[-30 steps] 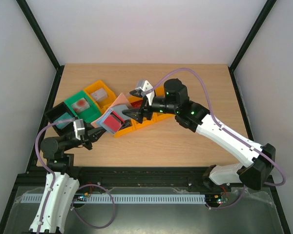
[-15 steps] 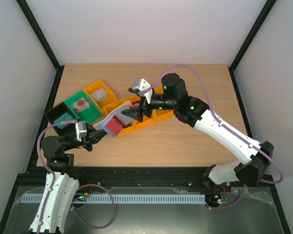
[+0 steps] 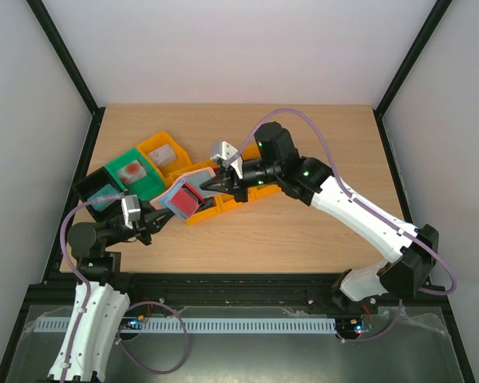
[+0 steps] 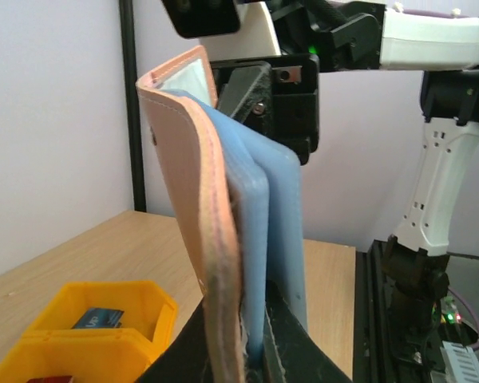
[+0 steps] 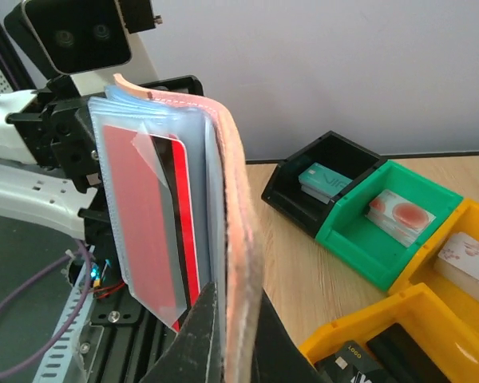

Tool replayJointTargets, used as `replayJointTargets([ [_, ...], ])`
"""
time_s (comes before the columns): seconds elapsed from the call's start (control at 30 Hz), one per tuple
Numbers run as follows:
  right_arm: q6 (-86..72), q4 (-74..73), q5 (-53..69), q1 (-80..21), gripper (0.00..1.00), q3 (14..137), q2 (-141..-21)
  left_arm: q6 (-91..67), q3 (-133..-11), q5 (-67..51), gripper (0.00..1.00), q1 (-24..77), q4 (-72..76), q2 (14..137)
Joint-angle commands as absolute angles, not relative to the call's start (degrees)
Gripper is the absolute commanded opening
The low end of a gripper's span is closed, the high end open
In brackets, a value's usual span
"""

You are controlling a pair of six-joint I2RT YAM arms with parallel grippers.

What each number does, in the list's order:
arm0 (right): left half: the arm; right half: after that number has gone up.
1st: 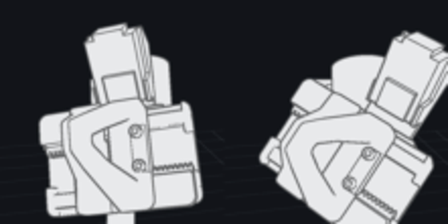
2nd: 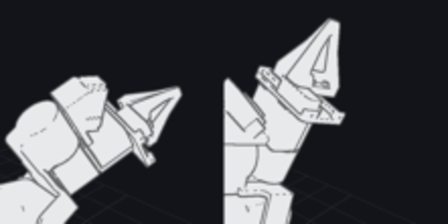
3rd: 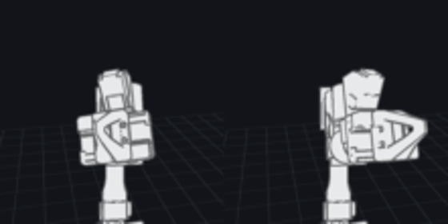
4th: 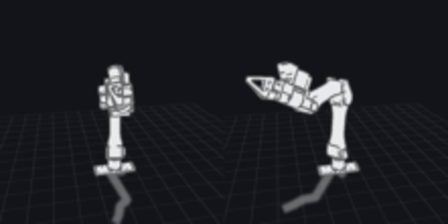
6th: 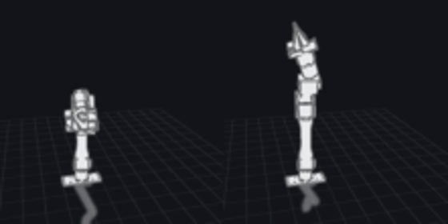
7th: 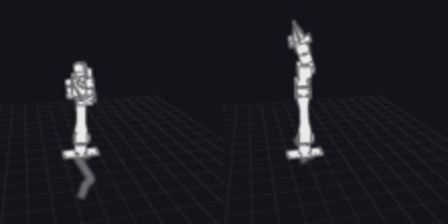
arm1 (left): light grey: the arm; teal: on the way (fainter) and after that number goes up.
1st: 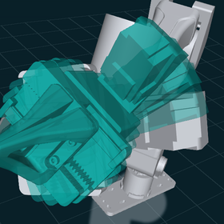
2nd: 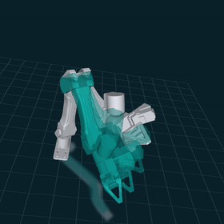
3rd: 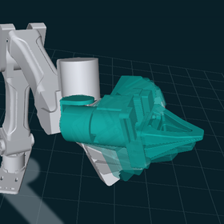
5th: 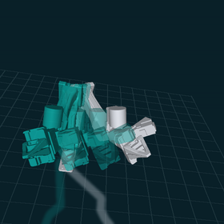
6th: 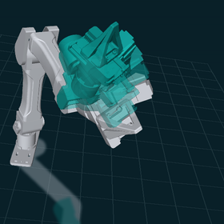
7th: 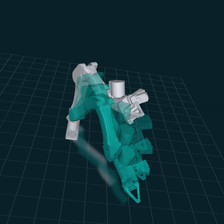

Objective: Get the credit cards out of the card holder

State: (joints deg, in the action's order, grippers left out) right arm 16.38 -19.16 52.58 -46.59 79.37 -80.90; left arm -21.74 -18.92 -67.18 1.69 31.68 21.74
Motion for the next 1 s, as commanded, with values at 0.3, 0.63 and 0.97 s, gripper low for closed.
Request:
replayJointTargets([
  [0.3, 5.29, -17.69, 42.38, -46.96, 0.02, 82.74, -81.06, -15.28, -16.44, -62.29, 0.83, 1.85, 26.03, 20.46],
  [0.63, 5.69, -16.14, 47.59, -48.43, 0.02, 81.74, -81.00, -20.12, -16.15, -60.26, 0.54, 1.93, 32.00, 21.09],
  [0.97, 5.43, -15.80, 51.44, -49.21, 0.02, 81.91, -83.06, -21.17, -15.91, -60.19, 0.16, 2.09, 32.38, 21.36],
])
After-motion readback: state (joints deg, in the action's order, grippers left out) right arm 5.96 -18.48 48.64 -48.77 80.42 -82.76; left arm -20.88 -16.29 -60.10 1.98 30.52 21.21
